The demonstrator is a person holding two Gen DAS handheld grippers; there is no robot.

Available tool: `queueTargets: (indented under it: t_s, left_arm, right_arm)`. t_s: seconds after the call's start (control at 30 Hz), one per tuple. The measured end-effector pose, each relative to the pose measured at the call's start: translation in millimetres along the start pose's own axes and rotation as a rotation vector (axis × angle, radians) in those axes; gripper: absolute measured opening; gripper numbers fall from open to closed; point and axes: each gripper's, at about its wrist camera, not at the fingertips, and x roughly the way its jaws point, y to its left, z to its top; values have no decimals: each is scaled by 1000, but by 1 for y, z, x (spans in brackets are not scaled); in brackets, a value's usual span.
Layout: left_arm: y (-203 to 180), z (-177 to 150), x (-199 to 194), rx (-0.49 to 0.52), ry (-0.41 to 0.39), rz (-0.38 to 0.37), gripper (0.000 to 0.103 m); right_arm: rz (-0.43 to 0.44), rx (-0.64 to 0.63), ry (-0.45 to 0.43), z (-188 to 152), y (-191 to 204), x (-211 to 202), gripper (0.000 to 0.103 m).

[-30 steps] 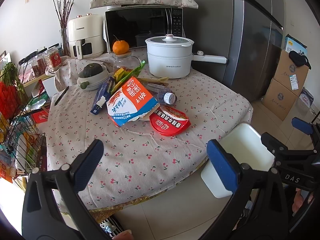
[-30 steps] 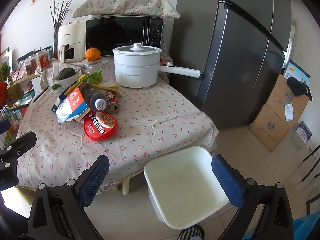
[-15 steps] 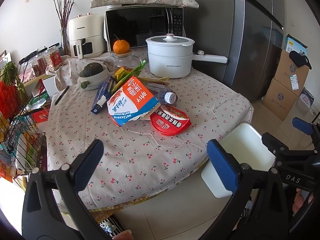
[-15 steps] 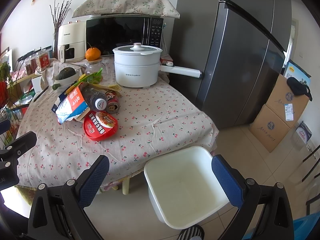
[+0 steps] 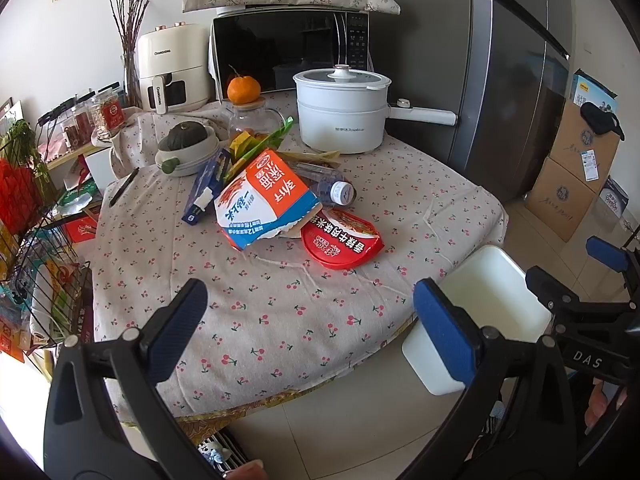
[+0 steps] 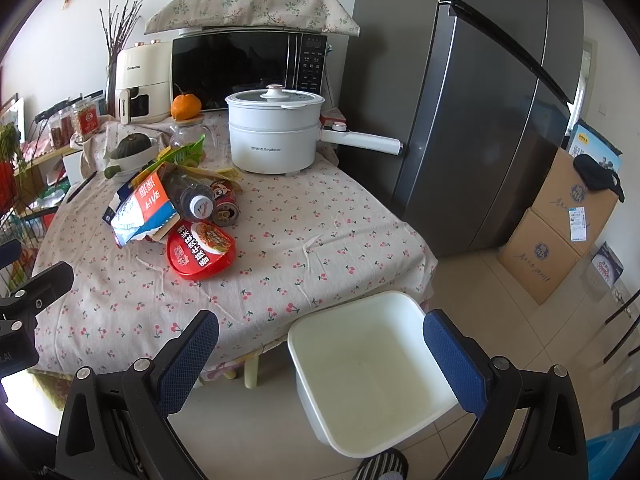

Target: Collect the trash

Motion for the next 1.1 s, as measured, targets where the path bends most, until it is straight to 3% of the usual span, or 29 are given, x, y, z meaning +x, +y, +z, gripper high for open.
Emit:
queueTargets:
  t_s: [0.33, 0.6, 0.8, 0.93, 1.1]
  left_arm:
    - [6, 4, 14, -5, 40, -22, 102]
    - [23, 21, 51, -41, 182, -73, 102]
    - [24, 48, 78, -7, 166, -57, 102]
    - [31, 68, 109, -74, 185, -73, 102]
    - [33, 90, 148, -132, 150, 30, 93]
  right_arm:
    - [-17, 31, -1, 5, -4, 1, 103]
    - [55, 41, 1, 52, -15, 14, 103]
    - [161, -19, 156, 81, -7, 65, 103]
    - [263, 0, 242, 85, 0, 104, 103]
    - [345, 41, 380, 69, 3, 150, 103]
